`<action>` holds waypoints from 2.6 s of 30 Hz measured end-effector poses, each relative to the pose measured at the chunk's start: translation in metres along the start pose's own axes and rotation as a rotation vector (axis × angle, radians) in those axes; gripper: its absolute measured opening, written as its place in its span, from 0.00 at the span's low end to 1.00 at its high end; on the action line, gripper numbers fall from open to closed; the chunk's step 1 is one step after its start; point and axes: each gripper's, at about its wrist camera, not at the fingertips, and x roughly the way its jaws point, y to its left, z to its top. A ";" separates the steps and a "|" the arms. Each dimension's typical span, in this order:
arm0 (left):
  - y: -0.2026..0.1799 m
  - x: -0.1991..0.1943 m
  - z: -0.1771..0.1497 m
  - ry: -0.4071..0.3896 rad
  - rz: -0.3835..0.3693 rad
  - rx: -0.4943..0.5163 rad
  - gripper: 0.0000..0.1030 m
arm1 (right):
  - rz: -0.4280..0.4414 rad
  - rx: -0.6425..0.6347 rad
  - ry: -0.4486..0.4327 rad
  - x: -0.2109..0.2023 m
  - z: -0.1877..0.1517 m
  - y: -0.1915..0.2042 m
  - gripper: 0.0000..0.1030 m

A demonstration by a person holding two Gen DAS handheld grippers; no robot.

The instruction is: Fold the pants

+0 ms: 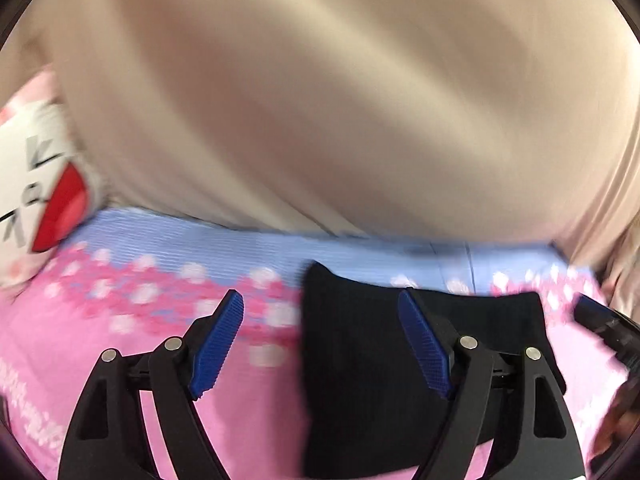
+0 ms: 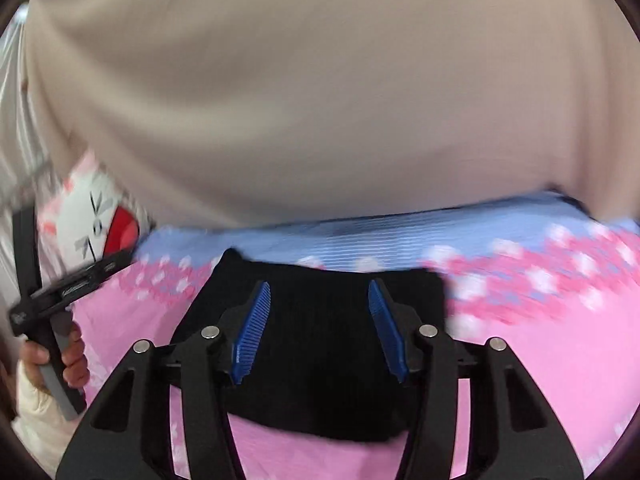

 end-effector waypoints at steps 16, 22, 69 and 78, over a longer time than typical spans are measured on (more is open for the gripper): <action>-0.020 0.093 -0.029 0.092 0.274 0.052 0.90 | -0.111 0.086 0.113 0.044 -0.044 -0.079 0.12; -0.019 0.037 -0.052 0.054 0.266 0.116 0.77 | -0.038 0.141 -0.007 -0.039 -0.053 -0.064 0.17; -0.061 -0.176 -0.179 0.009 0.118 0.137 0.89 | -0.245 0.045 -0.170 -0.214 -0.161 0.063 0.90; -0.062 -0.198 -0.180 -0.055 0.148 0.144 0.89 | -0.246 0.045 -0.174 -0.221 -0.164 0.068 0.90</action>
